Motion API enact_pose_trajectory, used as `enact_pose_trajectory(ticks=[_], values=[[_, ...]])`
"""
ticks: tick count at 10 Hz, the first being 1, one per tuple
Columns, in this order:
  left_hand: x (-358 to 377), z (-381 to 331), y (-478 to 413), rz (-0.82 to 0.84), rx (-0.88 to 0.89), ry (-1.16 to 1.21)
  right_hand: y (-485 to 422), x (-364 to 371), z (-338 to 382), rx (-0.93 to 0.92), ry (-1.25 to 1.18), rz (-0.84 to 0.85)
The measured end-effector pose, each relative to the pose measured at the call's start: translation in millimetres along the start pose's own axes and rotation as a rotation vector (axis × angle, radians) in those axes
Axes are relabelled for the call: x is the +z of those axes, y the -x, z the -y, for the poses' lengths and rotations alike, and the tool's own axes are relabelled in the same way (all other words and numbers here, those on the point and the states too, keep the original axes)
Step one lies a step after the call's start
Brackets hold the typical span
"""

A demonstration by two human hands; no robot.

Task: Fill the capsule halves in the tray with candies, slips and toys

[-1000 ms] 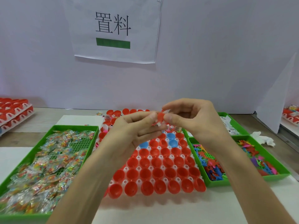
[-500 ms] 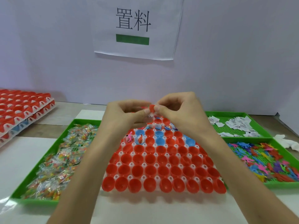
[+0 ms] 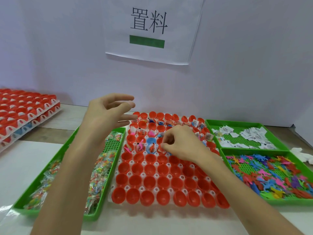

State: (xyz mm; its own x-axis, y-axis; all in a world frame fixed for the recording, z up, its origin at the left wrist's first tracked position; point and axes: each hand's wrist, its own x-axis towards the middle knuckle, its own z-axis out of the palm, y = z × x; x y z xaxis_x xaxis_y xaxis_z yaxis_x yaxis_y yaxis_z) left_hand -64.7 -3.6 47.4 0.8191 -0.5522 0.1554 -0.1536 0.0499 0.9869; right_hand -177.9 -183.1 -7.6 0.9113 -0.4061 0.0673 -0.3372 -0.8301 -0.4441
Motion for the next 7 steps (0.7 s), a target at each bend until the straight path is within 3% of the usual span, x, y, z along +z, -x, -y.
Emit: enact_pose_trajectory(ticks=[2, 6, 7], values=[[-0.4, 1.3, -1.3, 0.010, 0.027, 0.021, -7.7, -0.4, 4.1, 0.053, 0.064, 0.022], [-2.0, 5.3, -3.7, 0.017, 0.057, 0.013, 11.6, -3.6, 6.1, -0.040, 0.139, -0.097], [-2.3, 1.7, -0.6, -0.017, 0.031, 0.015, 21.3, -26.4, 5.6, -0.052, -0.086, -0.287]])
